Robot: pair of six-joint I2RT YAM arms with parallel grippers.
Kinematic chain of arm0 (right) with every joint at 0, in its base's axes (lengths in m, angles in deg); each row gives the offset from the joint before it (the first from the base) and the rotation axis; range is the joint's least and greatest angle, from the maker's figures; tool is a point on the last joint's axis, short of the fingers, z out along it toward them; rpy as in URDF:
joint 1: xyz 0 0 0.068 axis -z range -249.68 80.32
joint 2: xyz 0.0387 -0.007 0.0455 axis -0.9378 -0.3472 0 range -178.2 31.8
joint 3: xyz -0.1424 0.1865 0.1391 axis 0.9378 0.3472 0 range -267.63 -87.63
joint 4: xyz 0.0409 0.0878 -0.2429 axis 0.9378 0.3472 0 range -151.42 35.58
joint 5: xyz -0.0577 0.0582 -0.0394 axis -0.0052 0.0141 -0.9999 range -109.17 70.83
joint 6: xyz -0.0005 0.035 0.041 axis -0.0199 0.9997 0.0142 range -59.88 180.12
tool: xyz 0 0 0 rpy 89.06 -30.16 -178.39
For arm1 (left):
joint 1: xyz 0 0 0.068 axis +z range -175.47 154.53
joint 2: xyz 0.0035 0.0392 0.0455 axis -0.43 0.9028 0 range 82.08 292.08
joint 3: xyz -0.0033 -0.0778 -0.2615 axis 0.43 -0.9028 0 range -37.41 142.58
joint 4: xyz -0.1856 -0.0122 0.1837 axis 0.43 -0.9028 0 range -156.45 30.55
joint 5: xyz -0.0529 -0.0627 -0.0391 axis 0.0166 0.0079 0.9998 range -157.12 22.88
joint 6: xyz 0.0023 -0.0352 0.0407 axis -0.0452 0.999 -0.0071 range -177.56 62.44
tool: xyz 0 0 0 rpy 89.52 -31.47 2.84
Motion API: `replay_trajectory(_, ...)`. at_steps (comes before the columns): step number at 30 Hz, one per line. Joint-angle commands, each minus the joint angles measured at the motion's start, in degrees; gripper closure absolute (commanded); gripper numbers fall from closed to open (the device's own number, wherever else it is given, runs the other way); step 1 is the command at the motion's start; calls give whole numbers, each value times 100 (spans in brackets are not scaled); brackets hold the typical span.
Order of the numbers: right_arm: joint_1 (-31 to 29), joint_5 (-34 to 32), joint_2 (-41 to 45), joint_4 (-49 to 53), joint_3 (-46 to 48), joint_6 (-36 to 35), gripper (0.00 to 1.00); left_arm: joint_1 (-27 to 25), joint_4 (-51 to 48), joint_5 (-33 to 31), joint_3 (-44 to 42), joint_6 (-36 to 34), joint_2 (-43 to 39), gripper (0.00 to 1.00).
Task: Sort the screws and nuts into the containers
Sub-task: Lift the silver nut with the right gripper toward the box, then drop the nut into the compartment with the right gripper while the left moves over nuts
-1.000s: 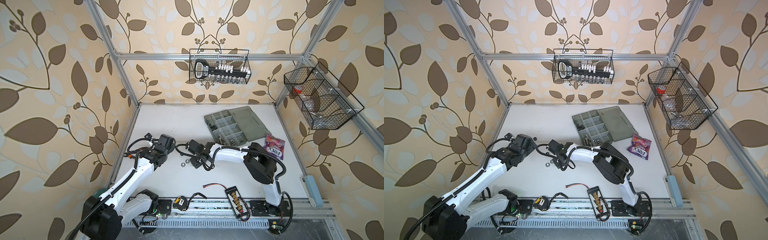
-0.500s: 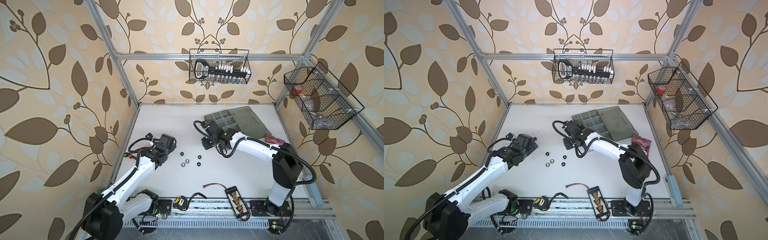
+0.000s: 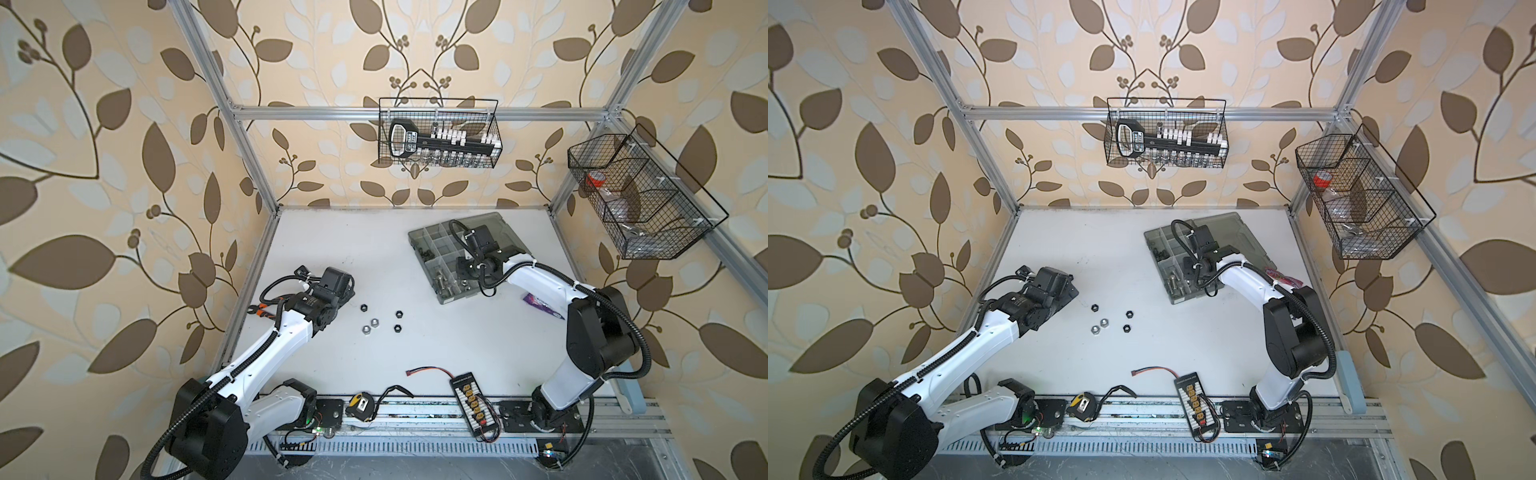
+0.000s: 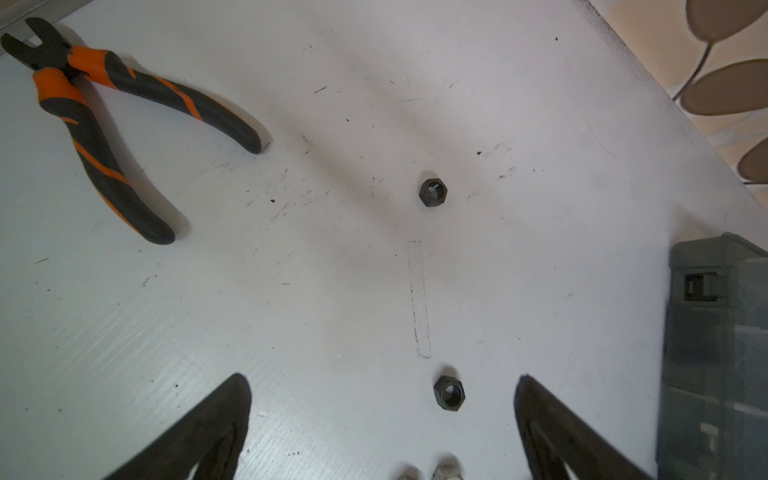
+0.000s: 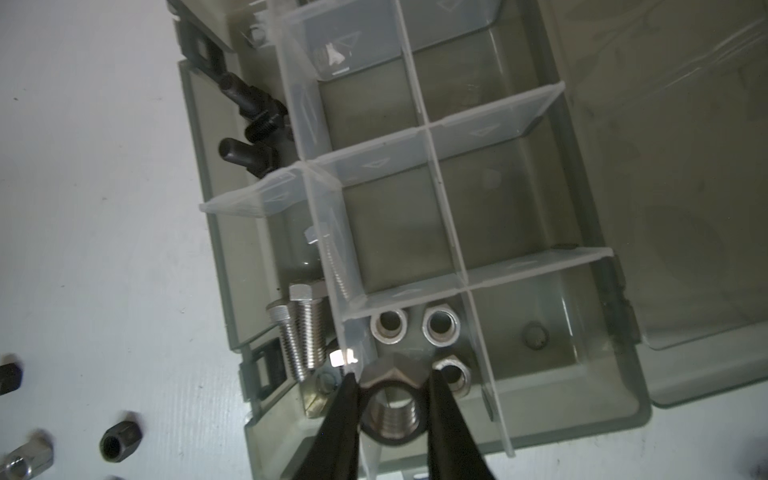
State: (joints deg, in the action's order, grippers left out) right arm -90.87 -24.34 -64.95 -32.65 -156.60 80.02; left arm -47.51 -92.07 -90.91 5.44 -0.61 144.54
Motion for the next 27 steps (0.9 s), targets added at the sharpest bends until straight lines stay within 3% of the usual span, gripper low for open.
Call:
replay_trajectory(1,96,-69,78,54,144,23,90,51,97,14,65,-83,30,1)
replay_trajectory(13,159,29,-116,-52,327,40,84,50,98,123,30,-96,30,1)
replay_trajectory(27,143,107,-58,-109,468,74,66,46,42,352,-59,-153,-118,1)
